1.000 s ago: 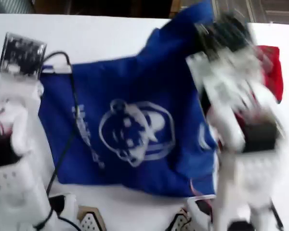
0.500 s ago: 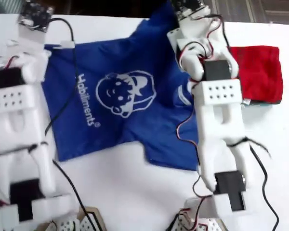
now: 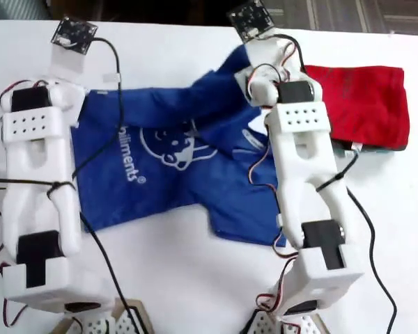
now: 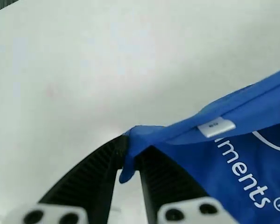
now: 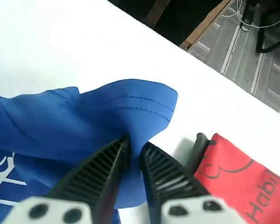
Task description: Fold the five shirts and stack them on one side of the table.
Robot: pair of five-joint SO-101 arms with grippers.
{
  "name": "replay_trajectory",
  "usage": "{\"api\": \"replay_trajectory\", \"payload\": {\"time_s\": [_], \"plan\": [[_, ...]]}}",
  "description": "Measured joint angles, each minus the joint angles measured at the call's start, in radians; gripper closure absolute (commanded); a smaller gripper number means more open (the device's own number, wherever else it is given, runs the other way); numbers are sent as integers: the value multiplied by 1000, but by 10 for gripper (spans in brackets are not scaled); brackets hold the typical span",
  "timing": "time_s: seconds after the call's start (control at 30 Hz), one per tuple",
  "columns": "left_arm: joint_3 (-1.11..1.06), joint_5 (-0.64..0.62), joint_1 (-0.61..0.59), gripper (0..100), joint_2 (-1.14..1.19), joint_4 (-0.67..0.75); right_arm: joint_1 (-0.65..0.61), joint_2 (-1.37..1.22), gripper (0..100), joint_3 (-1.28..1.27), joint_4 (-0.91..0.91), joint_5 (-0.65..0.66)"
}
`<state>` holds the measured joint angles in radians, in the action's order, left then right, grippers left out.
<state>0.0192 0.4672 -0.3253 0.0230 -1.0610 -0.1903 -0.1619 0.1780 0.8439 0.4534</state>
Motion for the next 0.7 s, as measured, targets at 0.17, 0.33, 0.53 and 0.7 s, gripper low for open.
{"api": "replay_trajectory", "payload": {"time_s": [0.17,0.33,0.53,0.7], "plan": [[15,0,2,973,6,2,6,-61,979,129,-114,0],[18,-2,3,973,9,72,28,-221,979,267,-238,0],[20,-137,3,973,95,195,35,-496,979,428,-276,0],[20,-172,3,973,239,275,37,-738,979,615,-276,0]]}}
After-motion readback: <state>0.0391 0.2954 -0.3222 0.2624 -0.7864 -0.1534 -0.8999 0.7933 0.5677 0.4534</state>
